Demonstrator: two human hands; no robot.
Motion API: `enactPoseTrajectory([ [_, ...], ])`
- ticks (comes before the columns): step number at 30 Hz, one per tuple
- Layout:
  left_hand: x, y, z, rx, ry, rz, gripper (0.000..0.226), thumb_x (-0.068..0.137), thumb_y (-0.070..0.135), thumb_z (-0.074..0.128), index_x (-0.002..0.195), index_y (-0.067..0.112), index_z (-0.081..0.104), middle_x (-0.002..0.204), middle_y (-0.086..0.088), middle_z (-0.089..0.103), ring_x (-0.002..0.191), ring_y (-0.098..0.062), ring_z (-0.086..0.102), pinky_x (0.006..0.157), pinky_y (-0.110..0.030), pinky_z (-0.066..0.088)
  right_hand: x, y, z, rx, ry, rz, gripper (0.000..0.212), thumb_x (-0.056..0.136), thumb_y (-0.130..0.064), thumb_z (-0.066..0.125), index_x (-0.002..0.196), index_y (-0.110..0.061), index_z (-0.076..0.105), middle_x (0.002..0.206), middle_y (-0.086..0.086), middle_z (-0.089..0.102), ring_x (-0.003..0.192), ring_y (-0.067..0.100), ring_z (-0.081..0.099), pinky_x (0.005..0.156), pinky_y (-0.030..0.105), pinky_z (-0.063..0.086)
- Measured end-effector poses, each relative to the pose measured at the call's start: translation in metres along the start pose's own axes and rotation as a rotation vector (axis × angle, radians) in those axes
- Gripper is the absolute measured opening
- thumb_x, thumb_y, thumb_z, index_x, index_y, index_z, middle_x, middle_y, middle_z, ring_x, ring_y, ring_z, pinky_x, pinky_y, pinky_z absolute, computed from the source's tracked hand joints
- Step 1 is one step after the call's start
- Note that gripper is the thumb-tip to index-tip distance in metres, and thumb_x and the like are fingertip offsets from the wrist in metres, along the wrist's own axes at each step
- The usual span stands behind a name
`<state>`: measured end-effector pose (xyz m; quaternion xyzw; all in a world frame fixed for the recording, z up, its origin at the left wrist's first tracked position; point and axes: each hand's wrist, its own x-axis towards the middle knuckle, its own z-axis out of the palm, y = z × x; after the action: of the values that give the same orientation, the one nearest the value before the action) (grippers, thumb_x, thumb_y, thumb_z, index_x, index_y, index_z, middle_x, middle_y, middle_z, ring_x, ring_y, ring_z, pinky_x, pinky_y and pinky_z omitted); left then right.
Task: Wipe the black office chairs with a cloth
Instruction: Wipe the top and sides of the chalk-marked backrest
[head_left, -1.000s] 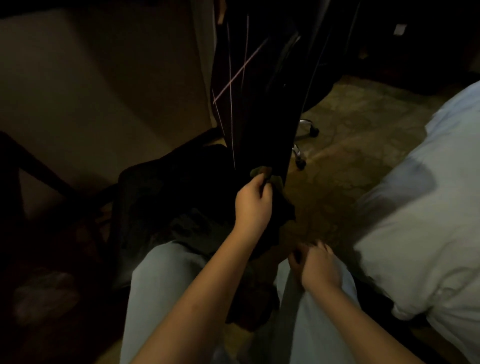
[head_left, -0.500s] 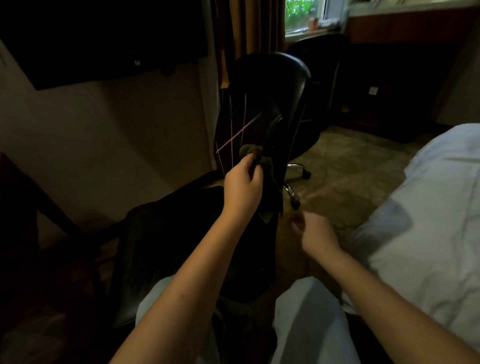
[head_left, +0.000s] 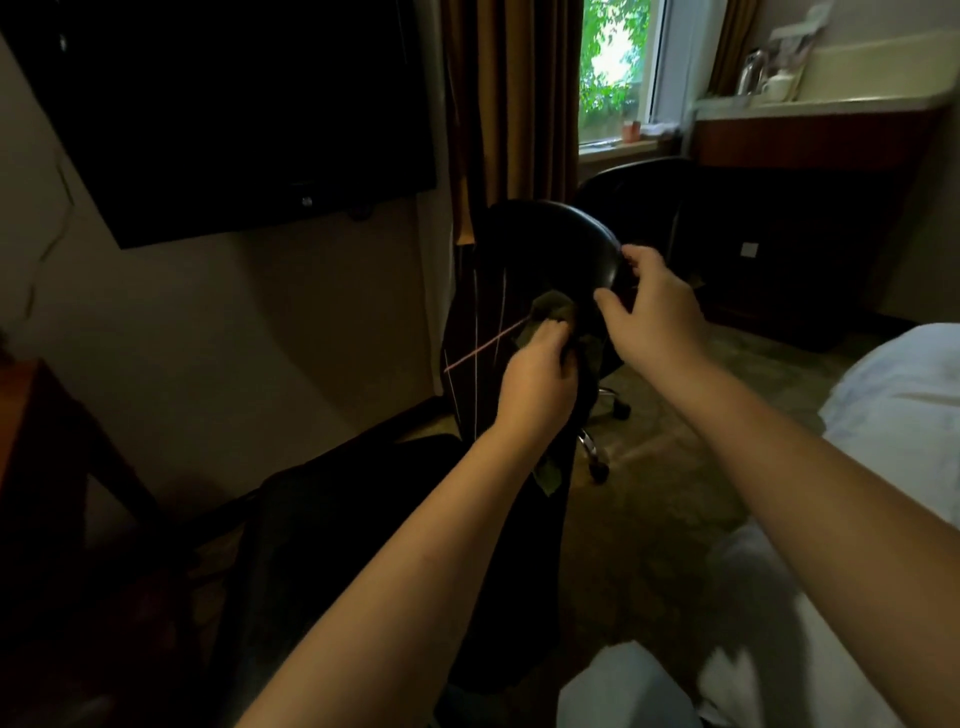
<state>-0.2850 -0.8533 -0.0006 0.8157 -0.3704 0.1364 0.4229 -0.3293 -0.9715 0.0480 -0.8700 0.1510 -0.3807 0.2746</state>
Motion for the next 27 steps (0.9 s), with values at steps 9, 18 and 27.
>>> enactPoseTrajectory([
  [9,-0.038,-0.038,0.016,0.251,-0.038,-0.04,0.017,0.095,0.007,0.046,0.104,0.008,0.061,0.107,-0.005,0.063,0.096,-0.023,0.062,0.077,-0.035,0.053,0.004,0.011,0.011,-0.039,0.043,0.006,0.048,0.096,-0.02,0.053,0.14,-0.01,0.037,0.129,0.012,0.054,0.102,0.024,0.061,0.059,0.021,0.038],
  [18,-0.042,-0.035,-0.042,0.363,-0.292,-0.139,0.033,0.1,0.012,0.04,0.13,0.01,0.055,0.109,-0.012,0.067,0.094,-0.03,0.063,0.081,-0.046,0.053,0.004,0.007,0.006,-0.044,-0.007,0.035,0.047,0.098,-0.02,0.051,0.141,-0.01,0.036,0.129,0.012,0.053,0.094,0.021,0.057,0.048,0.018,0.027],
  [27,-0.038,-0.084,-0.066,0.317,-0.176,-0.213,0.028,0.099,0.013,0.042,0.123,0.015,0.058,0.108,-0.003,0.064,0.093,-0.021,0.061,0.072,-0.029,0.049,0.038,0.019,0.028,-0.109,-0.023,0.101,0.049,0.1,-0.021,0.045,0.147,-0.016,0.03,0.13,0.011,0.055,0.105,0.03,0.059,0.068,0.032,0.04],
])
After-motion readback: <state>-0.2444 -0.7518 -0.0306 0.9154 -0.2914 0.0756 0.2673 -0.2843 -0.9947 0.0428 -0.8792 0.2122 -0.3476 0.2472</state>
